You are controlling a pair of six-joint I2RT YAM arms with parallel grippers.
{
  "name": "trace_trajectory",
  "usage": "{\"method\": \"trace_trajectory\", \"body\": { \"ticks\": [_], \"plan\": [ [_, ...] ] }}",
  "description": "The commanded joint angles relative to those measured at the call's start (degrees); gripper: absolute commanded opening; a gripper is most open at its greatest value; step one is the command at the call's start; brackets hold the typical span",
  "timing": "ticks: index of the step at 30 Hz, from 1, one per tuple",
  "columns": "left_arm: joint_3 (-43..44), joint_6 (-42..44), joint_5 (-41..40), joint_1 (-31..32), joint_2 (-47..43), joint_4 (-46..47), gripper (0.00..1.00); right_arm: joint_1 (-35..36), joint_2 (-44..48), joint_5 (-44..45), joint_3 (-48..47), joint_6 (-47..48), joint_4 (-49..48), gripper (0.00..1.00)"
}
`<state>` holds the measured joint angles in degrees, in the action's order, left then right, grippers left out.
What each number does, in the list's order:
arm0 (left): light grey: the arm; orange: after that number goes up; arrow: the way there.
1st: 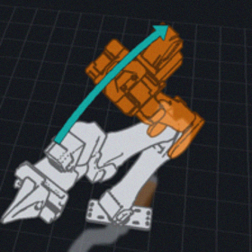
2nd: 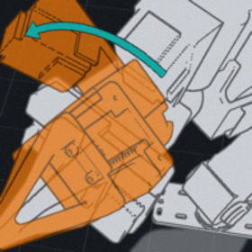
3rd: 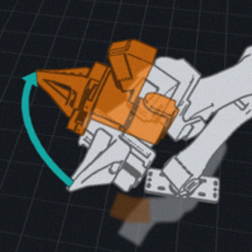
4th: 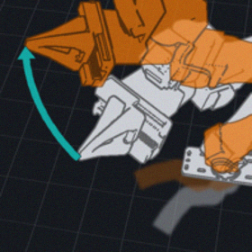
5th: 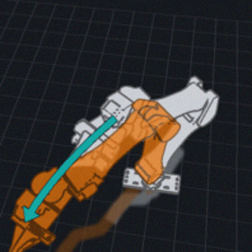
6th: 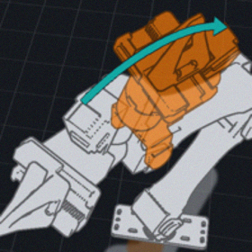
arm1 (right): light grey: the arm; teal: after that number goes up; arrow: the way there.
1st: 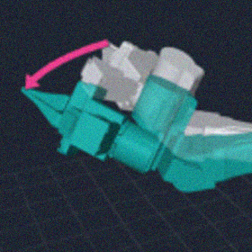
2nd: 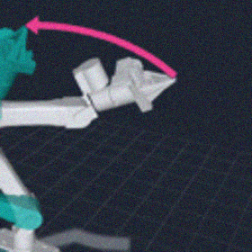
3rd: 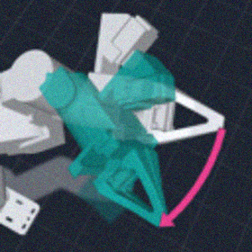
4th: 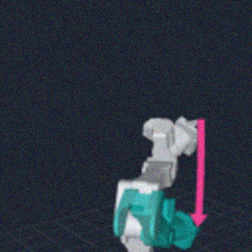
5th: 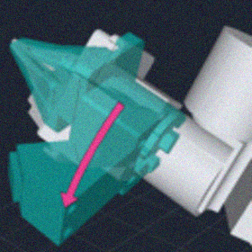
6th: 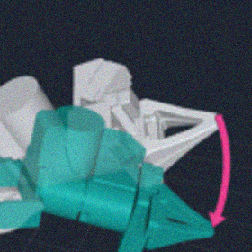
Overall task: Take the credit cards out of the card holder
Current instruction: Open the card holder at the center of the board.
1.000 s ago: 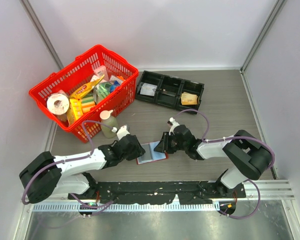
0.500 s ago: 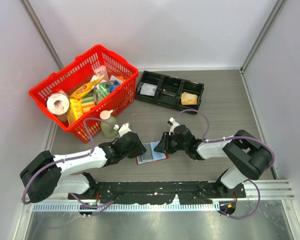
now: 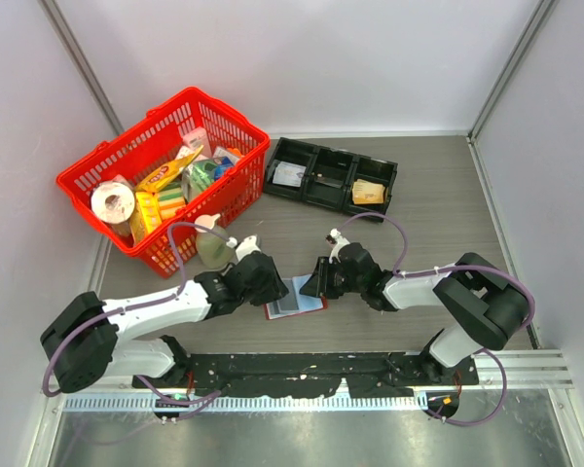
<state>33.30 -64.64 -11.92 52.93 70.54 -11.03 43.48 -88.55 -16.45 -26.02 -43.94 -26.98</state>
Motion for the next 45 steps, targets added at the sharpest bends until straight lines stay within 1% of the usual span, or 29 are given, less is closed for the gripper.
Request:
{"method": "trace_trajectory", "body": {
  "ticks": [1,13,17,24,29,35,45],
  "plan": [
    [3.96,2.41,0.41,1.04,0.39,-3.73,0.43,-0.15,-1.54,1.15,1.24,0.88,3.87,0.29],
    [6.95,5.67,-0.29,1.57,1.26,-8.84,0.45,-0.24,-1.18,1.24,1.5,0.7,3.96,0.29],
    [6.61,5.76,-0.12,1.65,1.7,-8.4,0.45,-0.16,-1.1,1.24,1.41,0.88,3.96,0.29],
    [3.97,3.38,-0.38,1.65,3.46,-3.48,0.47,-0.24,-1.01,1.24,1.59,0.88,3.96,0.29],
    [4.76,3.56,-1.96,1.65,5.13,-4.7,0.49,-0.24,-0.83,1.33,1.67,0.79,3.96,0.29],
    [4.76,4.0,-4.25,1.65,4.08,-7.08,0.52,-0.24,-0.92,1.33,1.76,0.79,3.78,0.29],
    [5.55,4.44,-2.49,1.65,6.01,-5.41,0.5,-0.33,-1.27,1.15,1.59,0.88,3.6,0.29]
  ]
}}
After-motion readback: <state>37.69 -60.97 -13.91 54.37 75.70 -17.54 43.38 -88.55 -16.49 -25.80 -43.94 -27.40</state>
